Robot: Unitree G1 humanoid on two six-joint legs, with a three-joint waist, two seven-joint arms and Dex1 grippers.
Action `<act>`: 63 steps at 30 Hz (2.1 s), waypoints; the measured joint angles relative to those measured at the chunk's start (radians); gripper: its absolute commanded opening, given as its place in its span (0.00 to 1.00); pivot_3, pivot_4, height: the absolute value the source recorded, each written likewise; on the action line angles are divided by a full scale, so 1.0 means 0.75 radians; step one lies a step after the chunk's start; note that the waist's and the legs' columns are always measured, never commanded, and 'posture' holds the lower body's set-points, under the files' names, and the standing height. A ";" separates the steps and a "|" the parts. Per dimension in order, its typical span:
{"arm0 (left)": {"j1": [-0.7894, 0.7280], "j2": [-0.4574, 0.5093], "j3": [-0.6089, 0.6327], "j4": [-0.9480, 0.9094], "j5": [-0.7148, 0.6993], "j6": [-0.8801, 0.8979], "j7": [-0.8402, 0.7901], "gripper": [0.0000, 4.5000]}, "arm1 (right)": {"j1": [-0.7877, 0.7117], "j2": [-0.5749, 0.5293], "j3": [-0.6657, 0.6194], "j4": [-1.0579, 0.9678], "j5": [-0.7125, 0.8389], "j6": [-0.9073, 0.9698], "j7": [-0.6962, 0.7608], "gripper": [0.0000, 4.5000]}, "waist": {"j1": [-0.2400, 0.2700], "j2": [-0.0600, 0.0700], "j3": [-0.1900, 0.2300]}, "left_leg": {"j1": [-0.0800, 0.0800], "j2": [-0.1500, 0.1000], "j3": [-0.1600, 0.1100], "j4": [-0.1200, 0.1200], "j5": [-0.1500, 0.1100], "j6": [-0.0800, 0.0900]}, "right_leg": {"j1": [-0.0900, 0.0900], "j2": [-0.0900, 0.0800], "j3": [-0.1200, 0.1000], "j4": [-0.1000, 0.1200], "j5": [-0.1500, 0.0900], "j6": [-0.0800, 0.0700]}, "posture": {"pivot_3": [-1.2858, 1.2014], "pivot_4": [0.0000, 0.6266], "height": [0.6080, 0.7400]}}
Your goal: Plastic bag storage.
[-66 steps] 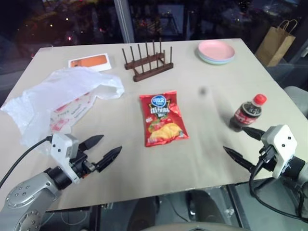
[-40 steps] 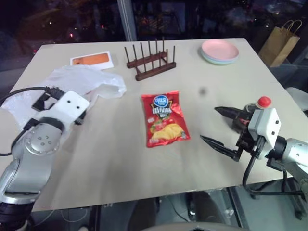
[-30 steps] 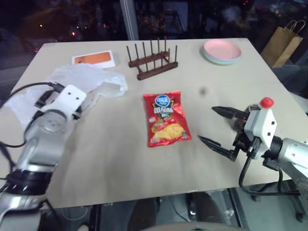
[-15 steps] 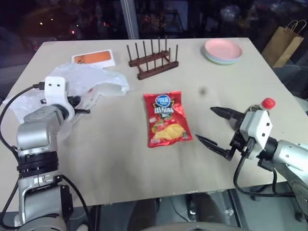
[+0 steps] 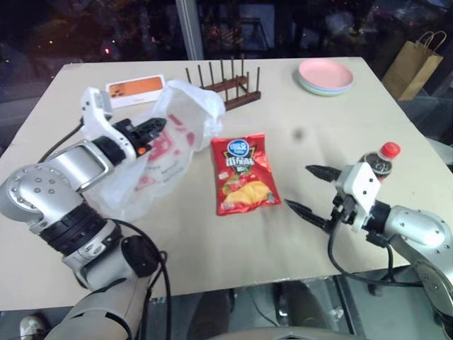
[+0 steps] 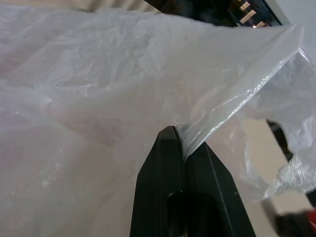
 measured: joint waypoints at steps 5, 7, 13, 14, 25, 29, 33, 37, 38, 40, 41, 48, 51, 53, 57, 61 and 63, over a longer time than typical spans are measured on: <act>0.024 0.175 -0.240 -0.035 0.080 -0.034 0.059 0.01 | -0.144 0.175 0.078 0.192 0.027 0.130 -0.079 1.00 | -0.007 0.000 0.001 | 0.002 0.002 -0.001 -0.003 0.002 -0.003 | 0.000 0.004 0.001 0.001 0.000 -0.001 | 0.52 0.24 1.00; 0.075 0.282 -0.378 -0.069 0.105 -0.131 0.010 0.01 | -0.219 0.273 0.084 0.271 0.050 0.206 -0.126 1.00 | -0.010 0.002 0.001 | 0.003 0.000 0.000 -0.004 0.002 -0.003 | 0.000 0.002 0.002 0.001 0.000 -0.001 | 0.52 0.24 1.00; 0.107 0.313 -0.493 -0.074 0.142 -0.280 -0.033 0.01 | -0.422 0.412 0.106 0.487 0.109 0.402 -0.173 1.00 | 0.009 0.002 0.001 | 0.000 -0.001 -0.002 -0.003 0.002 -0.003 | -0.001 0.001 0.000 0.000 0.000 -0.001 | 0.52 0.24 1.00; 0.107 0.313 -0.499 -0.074 0.144 -0.291 -0.035 0.01 | -0.437 0.412 0.118 0.511 0.106 0.416 -0.174 1.00 | 0.010 0.002 0.001 | 0.000 -0.001 -0.002 -0.003 0.002 -0.003 | -0.001 0.001 0.000 0.000 0.000 -0.001 | 0.52 0.24 1.00; 0.119 0.282 -0.522 -0.076 0.158 -0.346 -0.027 0.01 | -0.601 0.411 0.444 0.792 -0.160 0.311 -0.092 1.00 | -0.032 0.001 -0.001 | 0.007 0.000 -0.002 -0.004 0.002 -0.003 | 0.004 0.002 0.000 0.001 0.000 -0.001 | 0.52 0.24 1.00; 0.120 0.274 -0.523 -0.078 0.158 -0.357 -0.026 0.00 | -0.602 0.419 0.463 0.827 -0.191 0.263 -0.048 0.71 | -0.032 0.001 -0.001 | 0.013 0.001 0.000 -0.004 0.002 -0.003 | 0.008 0.003 0.002 0.001 -0.001 0.000 | 0.52 0.24 1.00; 0.122 0.265 -0.525 -0.078 0.158 -0.372 -0.028 0.00 | -0.576 0.427 0.466 0.824 -0.190 0.228 0.018 0.30 | -0.030 0.001 -0.001 | 0.012 0.001 -0.001 -0.004 0.002 -0.003 | 0.008 0.003 0.002 0.001 0.000 -0.001 | 0.52 0.24 1.00; 0.119 0.266 -0.525 -0.064 0.160 -0.417 -0.040 0.00 | -0.530 0.432 0.390 0.789 -0.162 0.215 0.045 0.01 | -0.028 0.001 -0.001 | 0.011 0.001 -0.001 -0.005 0.002 -0.003 | 0.007 0.003 0.002 0.001 0.000 -0.001 | 0.52 0.24 1.00; 0.119 0.269 -0.525 -0.056 0.161 -0.421 -0.045 0.00 | -0.519 0.426 0.381 0.782 -0.157 0.216 0.051 0.01 | -0.027 0.001 -0.001 | 0.011 0.001 -0.001 -0.005 0.002 -0.003 | 0.007 0.003 0.002 0.001 0.000 -0.001 | 0.52 0.24 1.00; 0.117 0.284 -0.531 -0.033 0.164 -0.431 -0.054 0.00 | -0.473 0.373 0.346 0.712 -0.124 0.238 0.075 0.01 | -0.020 0.002 0.000 | 0.007 -0.001 -0.002 -0.005 0.002 -0.003 | 0.005 0.002 0.001 0.001 0.000 -0.001 | 0.52 0.24 1.00; 0.113 0.293 -0.535 -0.019 0.169 -0.449 -0.057 0.00 | -0.436 0.308 0.318 0.640 -0.099 0.266 0.102 0.01 | -0.015 0.002 0.000 | 0.005 -0.001 -0.003 -0.005 0.002 -0.003 | 0.003 0.001 0.000 0.000 0.000 -0.001 | 0.52 0.24 1.00; 0.088 0.308 -0.710 0.057 0.235 -0.586 -0.104 0.00 | -0.365 -0.010 0.219 0.189 0.112 0.382 0.305 0.01 | -0.003 0.003 0.001 | -0.003 -0.002 -0.008 -0.005 0.002 -0.003 | -0.001 0.000 -0.005 -0.004 -0.001 -0.001 | 0.52 0.24 1.00; 0.051 0.282 -0.787 0.068 0.236 -0.619 -0.128 0.00 | -0.411 -0.052 0.220 0.095 0.203 0.416 0.364 0.01 | -0.002 0.003 0.002 | -0.004 -0.002 -0.008 -0.005 0.002 -0.003 | -0.001 0.000 -0.006 -0.004 -0.001 -0.001 | 0.52 0.24 1.00; 0.021 0.257 -0.814 0.074 0.232 -0.621 -0.142 0.00 | -0.478 -0.051 0.223 0.083 0.241 0.429 0.371 0.01 | -0.002 0.003 0.002 | -0.004 -0.002 -0.008 -0.004 0.002 -0.003 | -0.001 0.000 -0.006 -0.005 -0.001 -0.001 | 0.52 0.24 1.00; 0.003 0.246 -0.840 0.078 0.199 -0.616 -0.206 0.00 | -0.620 -0.010 0.264 0.134 0.248 0.450 0.369 0.01 | -0.002 0.003 0.002 | -0.004 -0.001 -0.008 -0.004 0.002 -0.003 | -0.001 0.000 -0.006 -0.005 -0.001 -0.001 | 0.52 0.24 1.00; 0.003 0.275 -0.834 0.069 0.128 -0.585 -0.305 0.00 | -0.744 -0.007 0.458 0.341 0.094 0.368 0.411 0.01 | -0.001 0.004 0.002 | -0.005 -0.002 -0.008 -0.004 0.002 -0.003 | -0.001 0.000 -0.006 -0.005 -0.001 -0.001 | 0.52 0.24 1.00; 0.012 0.308 -0.824 0.045 0.067 -0.542 -0.364 0.00 | -0.813 0.005 0.585 0.524 -0.047 0.278 0.432 0.01 | -0.002 0.004 0.003 | -0.005 -0.002 -0.008 -0.004 0.002 -0.003 | -0.001 0.000 -0.006 -0.006 -0.001 -0.001 | 0.52 0.24 1.00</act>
